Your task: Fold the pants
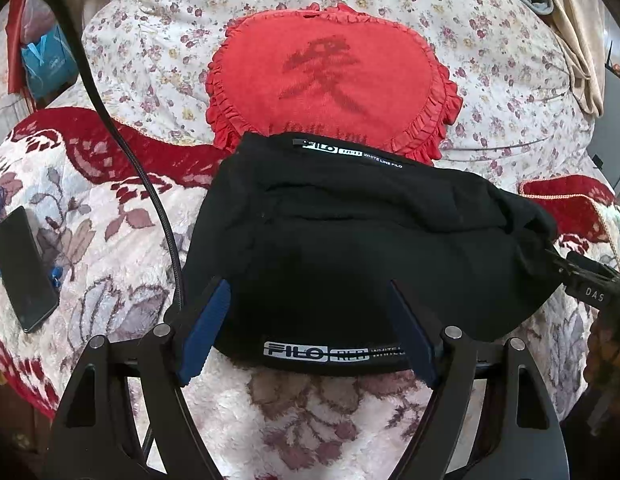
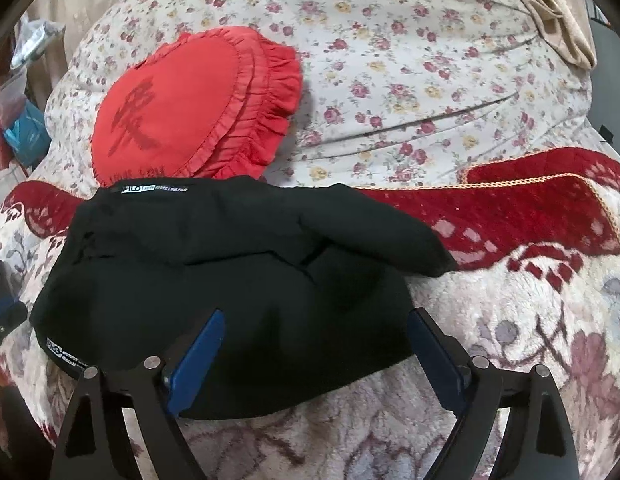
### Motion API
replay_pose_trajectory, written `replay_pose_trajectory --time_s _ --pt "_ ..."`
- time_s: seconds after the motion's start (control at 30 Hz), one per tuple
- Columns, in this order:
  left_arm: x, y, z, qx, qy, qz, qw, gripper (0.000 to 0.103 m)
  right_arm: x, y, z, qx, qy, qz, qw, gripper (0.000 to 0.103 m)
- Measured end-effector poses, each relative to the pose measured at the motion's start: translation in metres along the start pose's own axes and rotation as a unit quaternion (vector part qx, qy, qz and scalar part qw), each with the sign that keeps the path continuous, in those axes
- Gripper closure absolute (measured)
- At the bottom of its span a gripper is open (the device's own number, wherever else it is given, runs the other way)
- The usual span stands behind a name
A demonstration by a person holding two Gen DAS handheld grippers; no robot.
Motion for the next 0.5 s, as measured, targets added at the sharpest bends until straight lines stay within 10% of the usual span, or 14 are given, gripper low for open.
replay_pose_trajectory --time_s 0.5 --pt "-0.007 0.028 -0.008 -0.021 0.000 -0.012 0.9997 0.023 -0.019 0.058 -0.018 0.004 -0.022 -0.053 0.998 0.012"
Point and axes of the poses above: each gripper's, at about its wrist camera, not at the fingertips, and y roughly the way its jaws point, z to its right, x to its underside, the point moved 7 cm from there along y, roughly the way its jaws point, and after that the axes turned 7 degrees about -y, right-handed, at the moved point
